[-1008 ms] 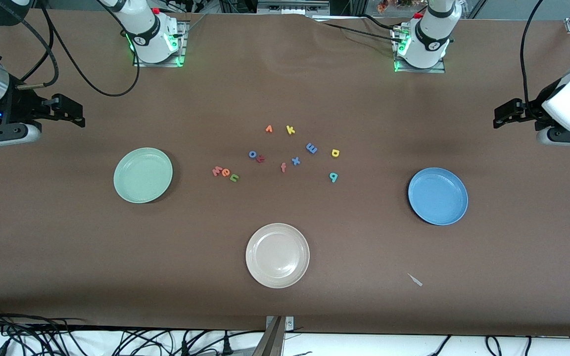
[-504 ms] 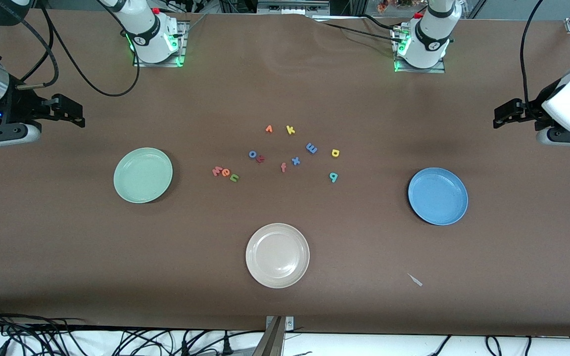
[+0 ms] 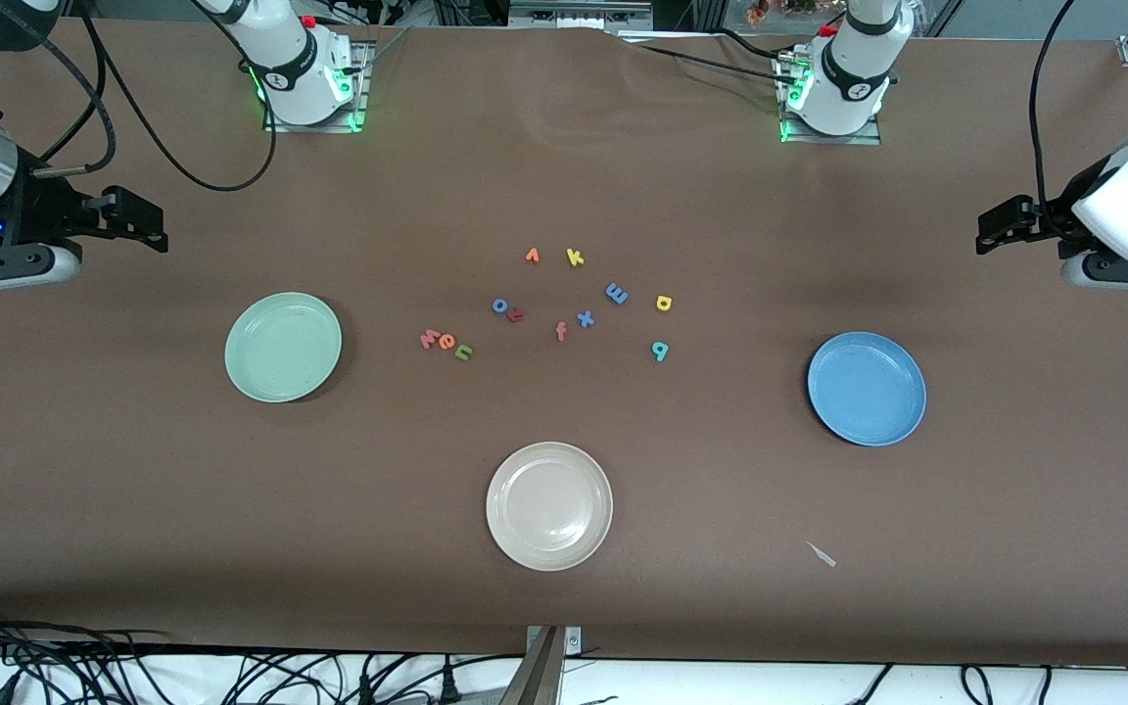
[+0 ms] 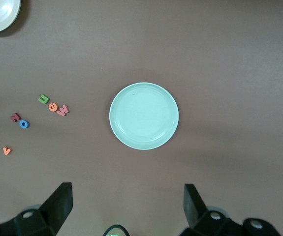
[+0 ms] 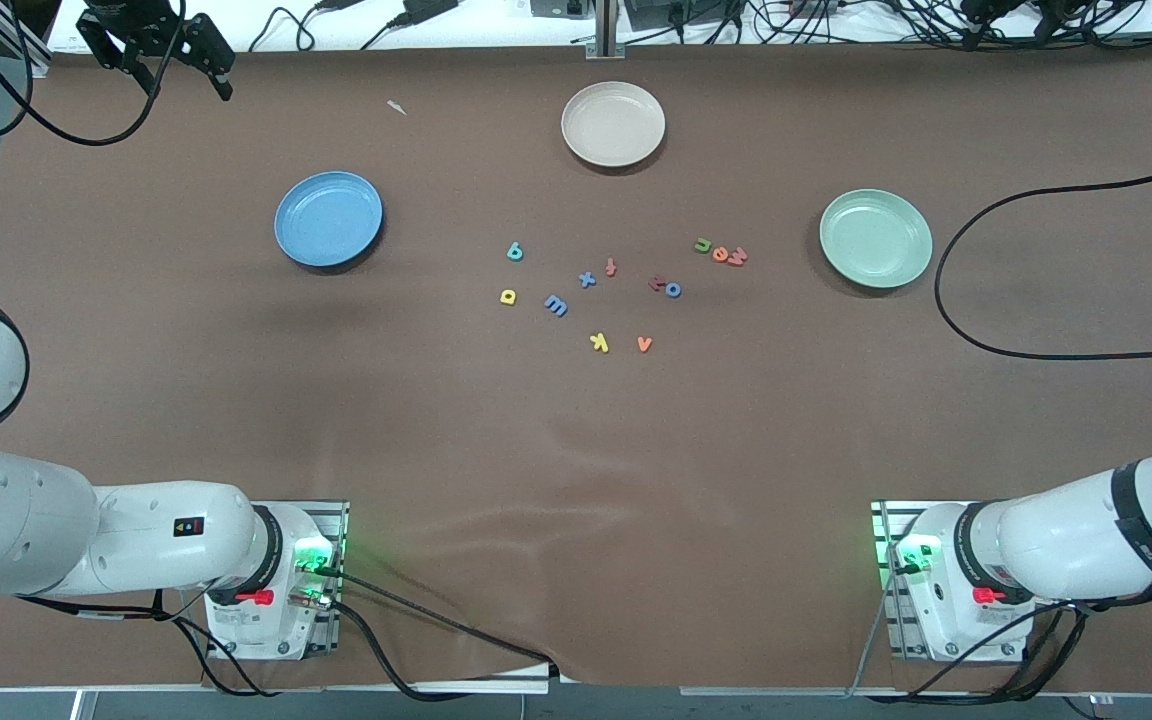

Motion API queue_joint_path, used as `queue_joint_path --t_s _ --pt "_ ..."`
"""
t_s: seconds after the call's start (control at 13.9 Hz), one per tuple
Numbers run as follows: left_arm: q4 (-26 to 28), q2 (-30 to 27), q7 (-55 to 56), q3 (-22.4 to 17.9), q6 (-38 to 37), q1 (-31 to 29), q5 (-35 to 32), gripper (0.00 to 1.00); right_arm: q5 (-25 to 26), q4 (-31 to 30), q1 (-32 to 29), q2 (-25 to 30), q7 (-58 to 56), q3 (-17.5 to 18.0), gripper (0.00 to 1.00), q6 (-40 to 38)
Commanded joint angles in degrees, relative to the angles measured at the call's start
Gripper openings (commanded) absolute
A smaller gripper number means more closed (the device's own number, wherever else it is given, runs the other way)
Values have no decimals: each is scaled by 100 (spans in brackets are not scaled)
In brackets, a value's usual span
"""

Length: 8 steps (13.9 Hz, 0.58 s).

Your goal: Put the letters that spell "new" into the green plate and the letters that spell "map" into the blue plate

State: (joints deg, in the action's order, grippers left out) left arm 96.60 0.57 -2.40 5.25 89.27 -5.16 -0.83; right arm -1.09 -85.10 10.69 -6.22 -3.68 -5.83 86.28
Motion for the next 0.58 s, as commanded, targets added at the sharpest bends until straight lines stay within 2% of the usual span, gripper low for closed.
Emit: queue_joint_path --t_s 0.0,0.5 --pt "60 -40 -103 -15 73 24 -13 100 -23 -94 4 86 -71 3 100 117" --pt "60 -31 -103 -15 73 24 -13 100 -75 -156 -23 33 -80 -41 100 161"
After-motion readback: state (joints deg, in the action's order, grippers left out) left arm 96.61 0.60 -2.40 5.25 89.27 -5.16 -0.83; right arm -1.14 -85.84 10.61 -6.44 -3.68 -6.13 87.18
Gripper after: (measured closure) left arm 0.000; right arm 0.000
